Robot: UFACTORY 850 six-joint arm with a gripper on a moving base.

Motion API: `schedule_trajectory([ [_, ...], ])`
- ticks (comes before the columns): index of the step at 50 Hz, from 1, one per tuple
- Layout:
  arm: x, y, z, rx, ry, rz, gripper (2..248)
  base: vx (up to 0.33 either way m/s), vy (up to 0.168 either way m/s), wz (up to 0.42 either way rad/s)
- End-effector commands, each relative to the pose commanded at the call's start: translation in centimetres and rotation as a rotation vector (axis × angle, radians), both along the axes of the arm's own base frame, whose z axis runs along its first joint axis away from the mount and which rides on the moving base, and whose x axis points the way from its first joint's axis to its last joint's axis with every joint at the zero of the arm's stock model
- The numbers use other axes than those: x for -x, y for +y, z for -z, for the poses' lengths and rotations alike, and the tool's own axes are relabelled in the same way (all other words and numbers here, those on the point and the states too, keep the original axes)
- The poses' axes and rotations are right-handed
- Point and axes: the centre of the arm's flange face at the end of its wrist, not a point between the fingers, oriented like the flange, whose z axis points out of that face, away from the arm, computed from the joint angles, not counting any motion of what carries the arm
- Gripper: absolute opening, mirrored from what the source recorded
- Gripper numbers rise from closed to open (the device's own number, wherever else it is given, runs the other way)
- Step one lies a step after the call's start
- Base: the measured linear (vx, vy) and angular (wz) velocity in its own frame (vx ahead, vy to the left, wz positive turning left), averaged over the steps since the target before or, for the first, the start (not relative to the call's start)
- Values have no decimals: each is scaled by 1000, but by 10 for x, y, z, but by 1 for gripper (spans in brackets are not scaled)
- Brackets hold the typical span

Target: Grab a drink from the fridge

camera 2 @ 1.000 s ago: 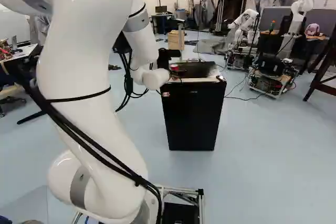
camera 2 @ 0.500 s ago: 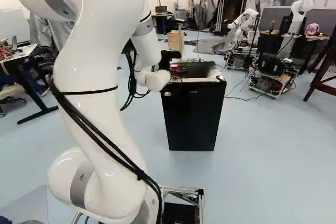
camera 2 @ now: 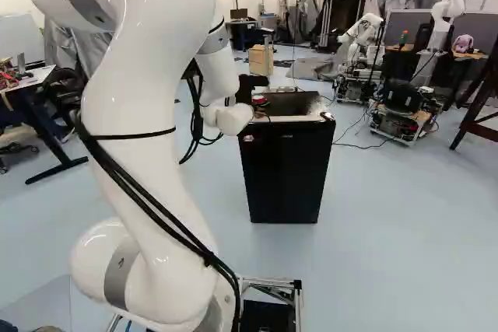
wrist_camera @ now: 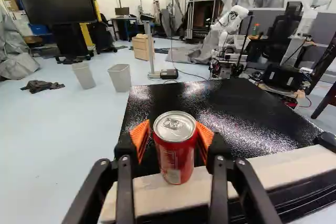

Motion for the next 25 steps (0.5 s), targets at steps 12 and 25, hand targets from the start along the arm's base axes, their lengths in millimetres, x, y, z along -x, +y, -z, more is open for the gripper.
schedule_trajectory([
  [12,0,0,-5,1,-9,0,98,0,0,0],
  [25,1,0,-19,4,-35,0,98,0,0,0],
])
